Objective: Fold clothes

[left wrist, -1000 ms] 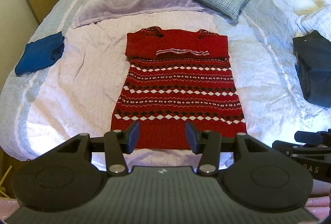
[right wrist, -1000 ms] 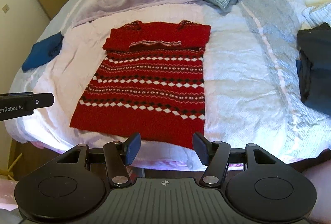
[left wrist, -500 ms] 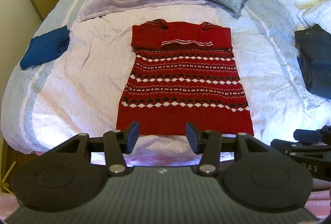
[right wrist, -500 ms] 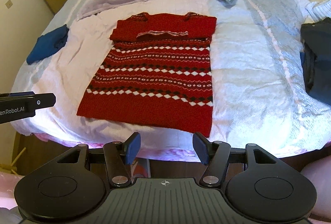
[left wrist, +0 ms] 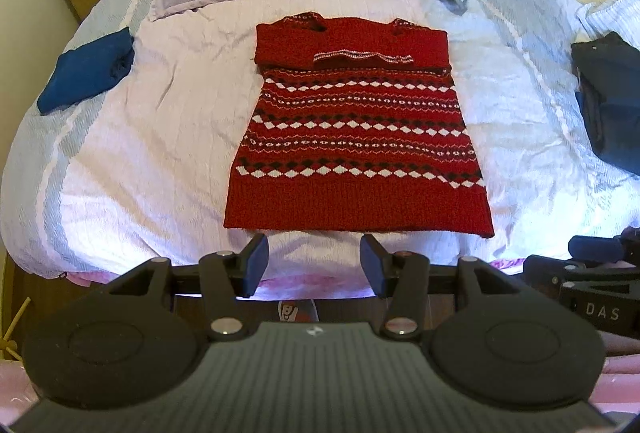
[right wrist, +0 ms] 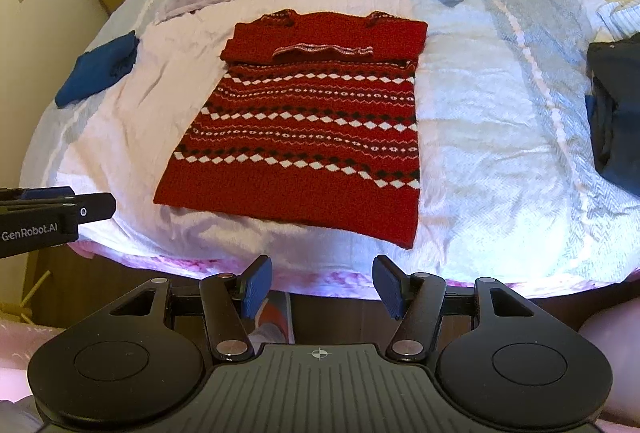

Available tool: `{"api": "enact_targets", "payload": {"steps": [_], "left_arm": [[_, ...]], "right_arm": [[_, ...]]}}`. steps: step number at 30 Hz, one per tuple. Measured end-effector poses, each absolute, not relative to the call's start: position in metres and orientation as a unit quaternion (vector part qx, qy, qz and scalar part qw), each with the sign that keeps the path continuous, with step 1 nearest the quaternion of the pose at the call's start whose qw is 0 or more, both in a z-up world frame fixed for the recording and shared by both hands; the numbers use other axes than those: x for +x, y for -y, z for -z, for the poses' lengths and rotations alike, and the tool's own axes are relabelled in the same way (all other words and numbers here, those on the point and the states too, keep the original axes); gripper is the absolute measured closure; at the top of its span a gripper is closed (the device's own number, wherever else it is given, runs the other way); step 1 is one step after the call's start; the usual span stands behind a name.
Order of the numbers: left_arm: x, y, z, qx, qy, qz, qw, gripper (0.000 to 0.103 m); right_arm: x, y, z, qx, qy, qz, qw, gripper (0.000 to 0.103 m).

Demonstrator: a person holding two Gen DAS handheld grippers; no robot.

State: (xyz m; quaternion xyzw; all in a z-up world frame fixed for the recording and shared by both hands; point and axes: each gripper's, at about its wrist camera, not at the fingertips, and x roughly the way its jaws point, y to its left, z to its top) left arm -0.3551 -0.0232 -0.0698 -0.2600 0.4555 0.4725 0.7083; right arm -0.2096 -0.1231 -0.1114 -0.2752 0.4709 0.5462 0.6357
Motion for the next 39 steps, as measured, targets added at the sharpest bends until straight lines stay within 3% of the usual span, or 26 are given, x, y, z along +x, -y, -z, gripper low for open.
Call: {"api": "enact_targets", "payload": {"steps": [10,16,30,39], "left_arm": [[-0.357,0.013,0.087,-0.273,-0.460,-0.466,0.705,0.056],[-0.389,-0.016,0.115,-0.307,-0.425,-0.457,0.719,0.056],[-0.446,-0.131,0.228,-0.392,-0.391,-0.450,0.701,0.057],[-0.465,-0.187,0.290,-0.406,-0.368,-0.387,0.742,0.056]], "right_arm": [[-0.208,0.118,0.121,-0.272,-0.481,-0.539,0.636,0.044],[-0.188,0.119,0.144,-0.230,-0.504,-0.530,0.642,0.044],[-0.086,0.105,0.244,-0.163,-0.572,-0.456,0.662,0.044],[-0.019,0.085,0.308,-0.031,-0.567,-0.486,0.665,0.044]]}}
